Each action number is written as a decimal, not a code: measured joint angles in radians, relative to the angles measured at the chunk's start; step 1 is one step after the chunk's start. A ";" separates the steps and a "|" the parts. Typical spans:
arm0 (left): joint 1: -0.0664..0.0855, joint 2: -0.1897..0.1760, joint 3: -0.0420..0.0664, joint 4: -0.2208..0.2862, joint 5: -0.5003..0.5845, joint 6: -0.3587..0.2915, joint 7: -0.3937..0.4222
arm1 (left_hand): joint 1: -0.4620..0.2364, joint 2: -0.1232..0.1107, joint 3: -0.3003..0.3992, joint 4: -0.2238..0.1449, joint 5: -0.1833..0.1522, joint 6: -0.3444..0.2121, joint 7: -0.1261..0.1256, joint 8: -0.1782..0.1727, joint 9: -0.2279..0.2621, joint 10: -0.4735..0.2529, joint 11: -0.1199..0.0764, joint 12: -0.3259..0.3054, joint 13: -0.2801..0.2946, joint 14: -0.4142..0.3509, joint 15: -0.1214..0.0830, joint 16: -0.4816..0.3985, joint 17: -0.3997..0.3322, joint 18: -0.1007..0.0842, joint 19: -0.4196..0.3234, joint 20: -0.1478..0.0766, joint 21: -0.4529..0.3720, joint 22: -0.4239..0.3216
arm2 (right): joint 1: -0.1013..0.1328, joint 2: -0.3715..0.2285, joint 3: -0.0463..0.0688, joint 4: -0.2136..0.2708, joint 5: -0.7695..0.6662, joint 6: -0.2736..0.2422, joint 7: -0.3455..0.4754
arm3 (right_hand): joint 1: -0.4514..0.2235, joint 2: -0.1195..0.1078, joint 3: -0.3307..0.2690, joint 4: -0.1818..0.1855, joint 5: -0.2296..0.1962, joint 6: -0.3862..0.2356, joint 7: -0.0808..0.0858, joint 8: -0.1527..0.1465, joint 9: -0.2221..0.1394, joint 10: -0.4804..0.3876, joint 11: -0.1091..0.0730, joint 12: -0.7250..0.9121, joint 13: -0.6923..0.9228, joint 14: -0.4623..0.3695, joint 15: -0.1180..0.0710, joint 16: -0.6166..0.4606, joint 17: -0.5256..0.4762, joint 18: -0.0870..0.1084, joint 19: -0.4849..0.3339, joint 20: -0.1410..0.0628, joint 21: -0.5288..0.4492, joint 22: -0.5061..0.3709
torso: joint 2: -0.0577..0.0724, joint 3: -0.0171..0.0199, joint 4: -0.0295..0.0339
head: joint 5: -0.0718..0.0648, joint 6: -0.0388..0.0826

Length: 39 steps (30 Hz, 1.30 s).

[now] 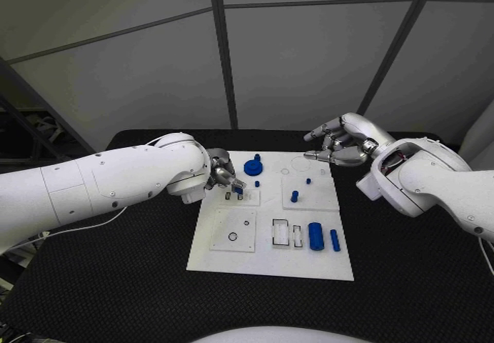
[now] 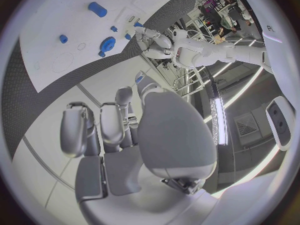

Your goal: Assemble the parts on the task board

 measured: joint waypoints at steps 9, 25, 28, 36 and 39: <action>-0.018 0.010 -0.001 0.008 -0.065 -0.018 -0.008 | -0.010 -0.002 0.007 -0.007 0.000 0.004 -0.004 -0.003 0.006 0.000 0.000 0.012 0.005 0.003 -0.001 0.005 0.000 0.000 0.004 0.004 0.000 0.006 | 0.000 0.000 0.000 0.001 0.000 0.002 0.000 | 0.000 0.000 0.003 0.003 0.000 0.000 0.000 0.000 0.000 0.000 0.000 0.000 0.000 0.000 0.000 0.000 0.002 0.000 0.000 0.000 0.000 0.000 | 0.000 0.0002 -0.0005 | 0.000 -0.004; -0.035 0.017 -0.001 0.011 -0.162 -0.039 -0.014 | -0.017 -0.009 0.016 -0.010 -0.001 0.003 -0.003 0.002 0.012 0.000 0.000 0.018 0.011 -0.001 -0.005 0.005 0.000 0.000 0.007 0.000 0.005 0.013 | 0.000 0.004 0.000 0.001 -0.002 0.005 0.000 | 0.000 0.000 0.003 0.003 0.000 0.000 0.000 0.000 0.000 0.000 0.000 0.000 0.000 0.000 0.000 0.000 0.002 0.000 0.000 0.000 0.000 0.000 | 0.000 -0.0005 -0.0005 | 0.001 -0.007; -0.037 0.021 -0.001 0.010 -0.171 -0.039 -0.015 | -0.017 -0.009 0.018 -0.012 -0.001 0.003 -0.003 0.002 0.012 0.000 0.000 0.018 0.012 -0.001 -0.004 0.005 0.000 0.000 0.007 0.000 0.005 0.014 | 0.000 0.005 0.000 0.001 -0.002 0.006 0.000 | 0.000 0.000 0.003 0.003 0.000 0.000 0.000 0.000 0.000 0.000 0.000 0.000 0.000 0.000 0.000 0.000 0.002 0.000 0.000 0.000 0.000 0.000 | -0.001 -0.0005 -0.0004 | 0.002 -0.007; -0.042 0.024 -0.001 0.010 -0.186 -0.036 -0.017 | -0.022 -0.014 0.023 -0.018 -0.002 0.003 -0.003 0.002 0.012 0.000 0.000 0.018 0.012 -0.001 -0.004 0.005 0.000 0.000 0.007 0.000 0.005 0.014 | 0.000 0.006 0.000 0.000 -0.004 0.008 0.000 | 0.000 0.000 0.003 0.003 0.000 0.000 0.000 0.000 0.000 0.000 0.000 0.000 0.000 0.000 0.000 0.000 0.002 0.000 0.000 0.000 0.000 0.000 | 0.000 -0.0003 -0.0004 | 0.003 -0.009; -0.042 0.024 -0.001 0.011 -0.188 -0.031 -0.018 | -0.024 -0.016 0.024 -0.019 -0.002 0.003 -0.003 0.002 0.014 0.000 0.000 0.018 0.012 -0.001 -0.004 0.005 0.000 0.000 0.007 0.000 0.005 0.014 | 0.000 0.006 0.000 0.000 -0.005 0.009 0.000 | 0.000 0.000 0.003 0.003 0.000 0.000 0.000 0.000 0.000 0.000 0.000 0.000 0.000 0.000 0.000 0.000 0.002 0.000 0.000 0.000 0.000 0.000 | 0.000 -0.0002 -0.0004 | 0.003 -0.009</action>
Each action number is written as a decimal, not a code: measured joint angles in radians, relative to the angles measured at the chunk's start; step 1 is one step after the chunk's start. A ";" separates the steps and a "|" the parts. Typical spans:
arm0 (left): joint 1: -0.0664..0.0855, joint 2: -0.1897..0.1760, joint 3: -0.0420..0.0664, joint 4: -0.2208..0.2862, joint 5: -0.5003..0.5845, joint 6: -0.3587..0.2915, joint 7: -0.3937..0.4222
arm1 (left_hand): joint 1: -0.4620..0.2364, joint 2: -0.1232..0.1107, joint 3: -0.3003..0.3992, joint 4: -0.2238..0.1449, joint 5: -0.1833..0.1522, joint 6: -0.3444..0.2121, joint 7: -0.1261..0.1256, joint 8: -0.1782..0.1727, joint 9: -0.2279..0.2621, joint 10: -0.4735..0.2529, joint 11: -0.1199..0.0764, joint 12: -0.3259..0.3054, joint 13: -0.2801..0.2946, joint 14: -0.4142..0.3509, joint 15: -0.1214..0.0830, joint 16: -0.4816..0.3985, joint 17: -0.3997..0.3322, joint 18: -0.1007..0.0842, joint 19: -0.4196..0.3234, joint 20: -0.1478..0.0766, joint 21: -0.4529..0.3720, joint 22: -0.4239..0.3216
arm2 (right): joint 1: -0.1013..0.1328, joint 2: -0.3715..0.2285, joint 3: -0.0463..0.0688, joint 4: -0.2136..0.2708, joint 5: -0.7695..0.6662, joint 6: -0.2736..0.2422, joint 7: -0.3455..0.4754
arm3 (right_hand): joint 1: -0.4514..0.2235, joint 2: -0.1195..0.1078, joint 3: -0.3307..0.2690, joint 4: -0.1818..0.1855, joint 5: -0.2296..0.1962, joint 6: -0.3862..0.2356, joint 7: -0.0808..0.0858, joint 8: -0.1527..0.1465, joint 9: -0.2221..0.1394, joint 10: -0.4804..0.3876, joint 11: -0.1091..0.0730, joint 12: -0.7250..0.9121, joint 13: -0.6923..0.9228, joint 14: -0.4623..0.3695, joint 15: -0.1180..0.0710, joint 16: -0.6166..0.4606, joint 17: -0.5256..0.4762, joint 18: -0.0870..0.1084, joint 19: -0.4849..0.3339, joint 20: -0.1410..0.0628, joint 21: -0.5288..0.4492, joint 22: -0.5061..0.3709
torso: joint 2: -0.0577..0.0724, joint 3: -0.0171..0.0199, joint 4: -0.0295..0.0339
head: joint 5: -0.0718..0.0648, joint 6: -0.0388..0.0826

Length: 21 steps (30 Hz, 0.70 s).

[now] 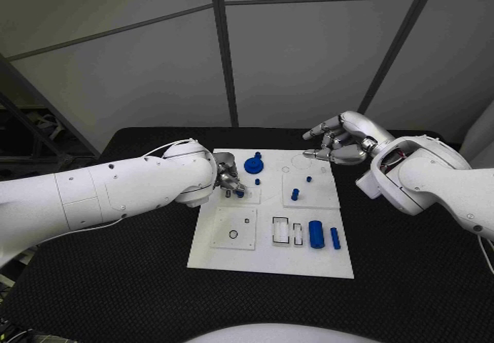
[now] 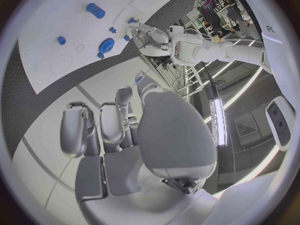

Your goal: Assemble the parts on the task board

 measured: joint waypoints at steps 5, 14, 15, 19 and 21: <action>-0.001 -0.002 0.000 0.004 -0.003 0.012 -0.003 | 0.000 0.000 0.001 -0.001 0.000 0.000 0.000 -0.001 0.000 0.000 0.000 0.000 0.000 -0.001 0.001 0.000 0.000 0.000 0.000 0.000 -0.001 0.000 | 0.000 0.001 0.000 0.000 -0.001 0.001 0.000 | 0.000 0.000 0.000 0.000 0.000 0.000 0.000 0.000 0.000 0.000 0.000 0.000 0.000 0.000 0.000 0.000 0.003 0.000 0.000 0.000 0.000 0.000 | 0.000 0.0002 0.0000 | 0.000 -0.002; 0.000 -0.002 0.001 0.005 -0.007 0.027 -0.007 | -0.003 -0.003 0.002 -0.002 -0.003 0.000 0.000 -0.001 0.000 0.002 -0.002 0.000 0.000 -0.001 0.001 0.000 0.000 0.000 0.000 0.000 -0.001 -0.001 | 0.000 0.004 0.000 -0.001 -0.002 0.001 0.002 | 0.000 0.000 0.000 0.000 0.000 0.000 0.000 0.000 0.000 0.000 0.000 0.000 0.000 0.000 0.000 0.000 0.005 0.000 0.000 0.000 0.005 0.000 | 0.000 0.0003 0.0001 | 0.002 -0.004; 0.000 -0.002 0.001 0.005 -0.007 0.028 -0.007 | -0.003 -0.003 0.002 -0.002 -0.003 0.000 0.000 -0.001 0.000 0.003 -0.002 0.000 0.000 -0.001 0.001 0.000 0.000 0.000 0.000 0.000 -0.001 -0.001 | 0.000 0.004 0.000 -0.002 -0.002 0.001 0.002 | 0.000 0.000 0.000 0.000 0.000 0.000 0.000 0.000 0.000 0.000 0.000 0.000 0.000 0.000 0.000 0.000 0.005 0.000 0.000 0.000 0.005 0.000 | 0.000 0.0003 0.0001 | 0.002 -0.004; 0.000 -0.001 0.001 0.005 -0.008 0.033 -0.008 | -0.003 -0.003 0.002 -0.002 -0.002 0.000 0.000 -0.001 0.002 0.003 -0.002 0.000 0.000 -0.001 0.001 0.000 0.000 0.000 0.000 0.000 -0.001 -0.001 | 0.000 0.005 0.000 -0.003 -0.002 0.001 0.003 | 0.000 0.000 0.000 0.000 0.000 0.000 0.000 0.000 0.000 0.000 0.000 0.000 0.000 0.000 0.000 0.000 0.004 0.000 0.000 0.000 0.005 0.001 | 0.000 0.0002 0.0001 | 0.002 -0.005; 0.000 0.000 0.001 0.004 -0.008 0.035 -0.008 | -0.003 -0.003 0.002 -0.002 0.001 0.000 0.000 -0.001 0.002 0.003 -0.002 0.000 0.000 -0.001 0.001 0.000 0.000 0.000 0.000 0.000 -0.001 -0.001 | 0.000 0.005 0.000 -0.003 -0.002 0.001 0.003 | 0.000 0.000 0.000 0.000 0.000 0.000 0.000 0.000 0.000 0.000 0.000 0.000 0.000 0.000 0.000 0.000 0.004 0.000 0.000 0.000 0.005 0.001 | 0.000 0.0002 0.0000 | 0.002 -0.005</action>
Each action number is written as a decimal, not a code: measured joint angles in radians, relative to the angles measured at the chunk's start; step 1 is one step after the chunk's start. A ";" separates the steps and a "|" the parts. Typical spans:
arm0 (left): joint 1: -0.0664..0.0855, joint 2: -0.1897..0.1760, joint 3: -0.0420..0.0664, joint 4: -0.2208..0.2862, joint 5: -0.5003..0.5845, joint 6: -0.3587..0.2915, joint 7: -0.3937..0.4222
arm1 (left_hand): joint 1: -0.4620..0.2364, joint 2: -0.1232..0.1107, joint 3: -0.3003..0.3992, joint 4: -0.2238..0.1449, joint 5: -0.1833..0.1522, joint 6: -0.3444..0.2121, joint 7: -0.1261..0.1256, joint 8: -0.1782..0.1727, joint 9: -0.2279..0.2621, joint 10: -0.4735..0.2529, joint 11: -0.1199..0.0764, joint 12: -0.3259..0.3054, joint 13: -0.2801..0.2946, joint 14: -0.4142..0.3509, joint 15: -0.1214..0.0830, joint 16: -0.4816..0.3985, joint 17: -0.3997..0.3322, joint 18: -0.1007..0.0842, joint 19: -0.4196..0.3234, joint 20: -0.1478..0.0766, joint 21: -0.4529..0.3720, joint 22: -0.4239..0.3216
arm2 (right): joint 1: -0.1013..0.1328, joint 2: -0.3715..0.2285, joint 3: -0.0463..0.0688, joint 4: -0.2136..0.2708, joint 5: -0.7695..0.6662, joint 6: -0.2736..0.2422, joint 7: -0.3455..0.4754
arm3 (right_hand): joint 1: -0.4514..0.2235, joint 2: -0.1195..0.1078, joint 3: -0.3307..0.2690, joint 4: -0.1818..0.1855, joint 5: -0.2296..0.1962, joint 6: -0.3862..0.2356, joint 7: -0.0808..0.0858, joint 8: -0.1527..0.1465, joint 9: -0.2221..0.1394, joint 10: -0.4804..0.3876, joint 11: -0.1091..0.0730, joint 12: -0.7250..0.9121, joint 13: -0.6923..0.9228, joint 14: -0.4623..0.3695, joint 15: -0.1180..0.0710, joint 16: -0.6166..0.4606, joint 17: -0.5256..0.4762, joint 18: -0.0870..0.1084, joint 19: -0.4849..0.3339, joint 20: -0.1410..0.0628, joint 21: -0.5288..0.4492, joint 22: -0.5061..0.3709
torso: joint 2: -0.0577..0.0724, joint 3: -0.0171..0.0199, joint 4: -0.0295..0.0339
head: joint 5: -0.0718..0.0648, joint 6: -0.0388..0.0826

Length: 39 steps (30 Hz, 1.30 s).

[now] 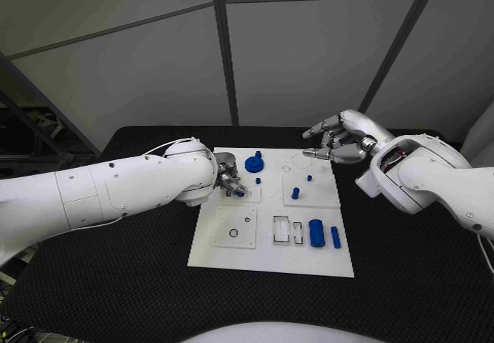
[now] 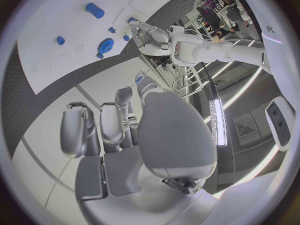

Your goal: Assemble the parts on the task board

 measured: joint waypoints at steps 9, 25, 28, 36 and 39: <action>0.001 0.007 0.001 -0.008 -0.001 0.014 0.000 | -0.063 0.016 0.089 -0.080 -0.260 0.010 -0.010 -0.003 0.028 0.000 0.000 -0.006 0.011 0.005 -0.003 0.000 0.000 0.000 0.000 0.000 0.000 0.002 | 0.000 0.001 0.000 0.000 0.000 0.000 0.002 | -0.005 0.005 0.003 0.003 0.000 0.000 0.000 0.000 0.000 0.000 0.000 0.000 0.000 0.000 0.000 0.000 0.002 0.000 0.004 -0.004 0.000 0.000 | 0.000 0.0000 0.0000 | -0.002 -0.001; -0.001 0.024 0.000 -0.031 0.002 0.038 -0.004 | -0.135 -0.006 0.054 -0.029 -0.446 0.042 -0.017 -0.018 0.038 -0.005 -0.010 -0.047 0.014 -0.002 -0.014 0.000 0.000 0.000 0.004 -0.004 0.000 0.008 | 0.000 0.001 0.000 0.000 -0.001 0.000 0.002 | -0.005 0.005 0.000 0.005 0.000 0.000 0.000 0.000 0.000 0.000 0.000 0.000 -0.004 0.000 0.000 0.000 0.000 0.000 0.004 -0.004 0.000 0.000 | 0.000 0.0004 -0.0005 | -0.002 -0.001; -0.001 0.026 0.000 -0.034 0.002 0.040 -0.005 | -0.135 -0.006 0.046 -0.022 -0.446 0.042 -0.017 -0.018 0.039 -0.006 -0.010 -0.047 0.015 -0.002 -0.014 0.000 0.000 0.000 0.004 -0.004 0.000 0.010 | 0.000 0.001 0.000 0.000 -0.001 0.000 0.002 | -0.010 0.010 0.000 0.005 0.000 0.000 0.000 0.000 0.000 0.000 0.000 0.000 -0.005 0.000 0.000 0.000 0.000 0.000 0.004 -0.004 0.000 0.000 | 0.000 0.0004 -0.0005 | -0.003 -0.001; -0.001 0.027 -0.001 -0.040 0.003 0.041 -0.007 | -0.140 -0.012 0.024 0.021 -0.446 0.045 -0.013 -0.025 0.046 -0.006 -0.010 -0.048 0.021 -0.002 -0.014 0.000 0.000 0.000 0.004 -0.004 0.000 0.013 | 0.000 0.000 0.000 0.000 -0.001 0.000 0.002 | -0.011 0.011 0.000 0.011 0.000 0.000 0.000 0.000 0.000 0.000 0.000 0.000 -0.008 0.000 0.000 0.000 -0.001 0.000 0.004 -0.004 0.000 0.000 | 0.000 0.0003 -0.0005 | -0.004 0.001; -0.001 0.024 -0.001 -0.040 0.003 0.041 -0.007 | -0.151 -0.023 0.006 0.047 -0.449 0.045 -0.013 -0.026 0.049 -0.006 -0.010 -0.048 0.023 -0.002 -0.014 0.000 0.000 0.000 0.004 -0.004 0.000 0.014 | 0.000 -0.002 0.000 0.001 -0.001 0.000 0.002 | -0.011 0.011 0.000 0.011 0.000 0.000 0.000 0.000 0.000 0.000 0.000 0.000 -0.008 0.000 0.000 0.000 -0.001 0.000 0.004 -0.004 0.000 0.000 | 0.000 0.0003 -0.0005 | -0.005 0.002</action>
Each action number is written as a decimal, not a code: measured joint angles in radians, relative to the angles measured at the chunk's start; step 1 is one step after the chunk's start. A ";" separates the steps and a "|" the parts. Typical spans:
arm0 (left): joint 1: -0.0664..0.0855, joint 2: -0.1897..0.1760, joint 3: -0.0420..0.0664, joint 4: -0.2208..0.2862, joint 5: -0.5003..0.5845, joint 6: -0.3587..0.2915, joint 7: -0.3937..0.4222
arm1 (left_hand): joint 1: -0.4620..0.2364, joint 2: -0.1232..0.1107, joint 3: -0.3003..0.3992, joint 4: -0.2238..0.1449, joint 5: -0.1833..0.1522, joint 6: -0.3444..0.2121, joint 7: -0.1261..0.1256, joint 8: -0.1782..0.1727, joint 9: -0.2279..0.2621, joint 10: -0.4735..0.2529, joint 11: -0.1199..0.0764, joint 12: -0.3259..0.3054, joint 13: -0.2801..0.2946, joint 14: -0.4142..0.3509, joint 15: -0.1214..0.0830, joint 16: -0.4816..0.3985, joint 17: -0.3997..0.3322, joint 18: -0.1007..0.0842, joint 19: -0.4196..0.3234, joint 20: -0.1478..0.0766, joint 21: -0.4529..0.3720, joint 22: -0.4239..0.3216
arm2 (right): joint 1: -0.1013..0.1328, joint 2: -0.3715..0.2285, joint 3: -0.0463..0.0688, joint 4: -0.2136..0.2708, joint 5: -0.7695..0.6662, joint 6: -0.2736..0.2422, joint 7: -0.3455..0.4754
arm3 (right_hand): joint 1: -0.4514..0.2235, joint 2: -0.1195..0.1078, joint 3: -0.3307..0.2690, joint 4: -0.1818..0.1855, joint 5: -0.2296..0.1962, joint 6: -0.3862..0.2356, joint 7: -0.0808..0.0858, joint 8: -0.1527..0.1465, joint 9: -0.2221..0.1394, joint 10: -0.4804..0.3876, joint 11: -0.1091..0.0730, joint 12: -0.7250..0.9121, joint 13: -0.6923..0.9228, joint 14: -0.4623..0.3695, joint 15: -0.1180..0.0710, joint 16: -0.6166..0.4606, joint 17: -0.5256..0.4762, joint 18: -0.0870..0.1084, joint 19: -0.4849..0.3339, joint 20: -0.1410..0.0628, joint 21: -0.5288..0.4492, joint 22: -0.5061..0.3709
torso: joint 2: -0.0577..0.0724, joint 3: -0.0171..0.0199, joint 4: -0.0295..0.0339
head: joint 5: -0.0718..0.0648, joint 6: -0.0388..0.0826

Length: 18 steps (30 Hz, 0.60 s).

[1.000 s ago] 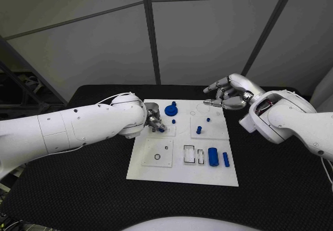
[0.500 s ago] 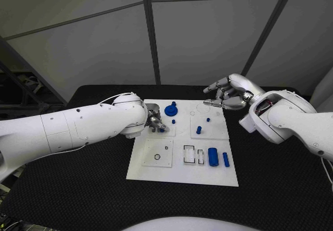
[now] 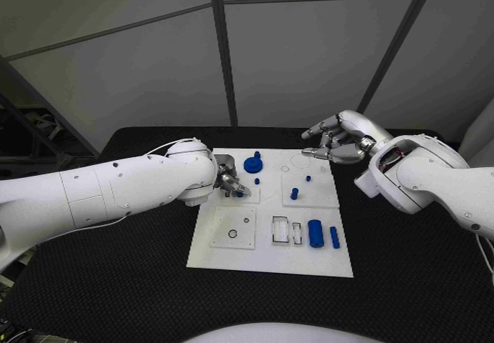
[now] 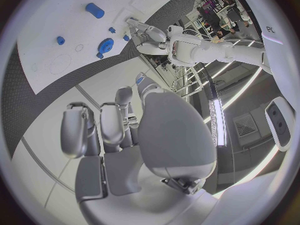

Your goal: Assemble the parts on the task board

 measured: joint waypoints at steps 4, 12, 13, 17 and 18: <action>-0.001 -0.007 0.000 0.001 0.000 0.000 -0.001 | -0.019 -0.019 -0.037 0.058 -0.004 0.007 0.000 -0.004 0.006 0.000 0.000 0.000 0.004 0.000 0.000 0.000 0.000 0.000 0.004 -0.004 0.000 0.003 | 0.000 -0.002 0.000 0.000 0.000 0.000 0.000 | 0.000 0.000 -0.002 0.002 0.000 0.000 0.000 0.000 0.000 0.000 0.000 0.000 -0.001 0.000 0.000 0.000 -0.001 0.000 0.000 0.000 0.000 0.000 | 0.000 -0.0004 0.0001 | -0.001 0.000; -0.001 -0.017 0.001 0.002 0.002 0.000 -0.002 | -0.027 -0.027 -0.064 0.085 -0.004 0.013 0.001 -0.004 0.009 0.000 0.000 0.000 0.009 0.000 0.000 0.000 0.000 0.000 0.004 -0.004 0.000 0.006 | 0.000 -0.003 0.000 0.000 0.000 0.000 0.000 | -0.018 0.000 -0.004 0.013 0.000 0.000 0.000 0.000 0.000 0.000 0.000 0.000 -0.002 0.000 0.000 0.000 -0.001 0.000 0.000 0.000 0.000 0.000 | 0.000 -0.0009 0.0004 | -0.002 0.000; -0.001 -0.017 0.001 0.002 0.003 0.000 -0.002 | -0.030 -0.030 -0.066 0.087 -0.004 0.014 0.000 -0.005 0.010 0.000 0.000 0.000 0.010 0.000 0.000 0.000 0.000 0.000 0.004 -0.004 0.000 0.007 | 0.000 -0.003 0.000 0.000 0.000 0.000 0.000 | -0.018 0.000 -0.004 0.013 0.000 0.000 0.000 0.000 0.000 0.000 0.000 0.000 -0.002 0.000 0.000 0.000 -0.001 0.000 0.000 0.000 0.000 0.000 | 0.000 -0.0009 0.0005 | -0.002 0.000; -0.001 -0.019 0.001 0.001 0.006 0.000 -0.002 | -0.033 -0.033 -0.074 0.090 -0.004 0.014 0.000 -0.008 0.012 0.000 0.000 0.000 0.011 0.000 0.000 0.000 0.000 0.000 0.004 -0.004 0.000 0.007 | 0.000 -0.004 0.000 0.000 0.000 0.000 0.000 | -0.018 0.000 -0.004 0.013 0.000 0.000 0.000 0.000 0.000 0.000 0.000 0.000 -0.002 0.000 0.000 0.000 -0.001 0.000 0.000 0.000 0.000 0.000 | 0.000 -0.0010 0.0006 | -0.002 0.001; -0.001 -0.020 0.001 0.001 0.007 0.000 -0.002 | -0.033 -0.033 -0.076 0.088 -0.004 0.014 0.000 -0.008 0.012 0.000 0.000 0.000 0.011 0.000 0.000 0.000 0.000 0.000 0.004 -0.004 0.000 0.007 | 0.000 -0.004 0.000 -0.001 0.000 0.000 0.000 | -0.018 0.000 -0.004 0.013 0.000 0.000 0.000 0.000 0.000 0.000 0.000 0.000 -0.002 0.000 0.000 0.000 -0.001 0.000 0.000 0.000 0.000 0.000 | 0.000 -0.0009 0.0007 | -0.002 0.001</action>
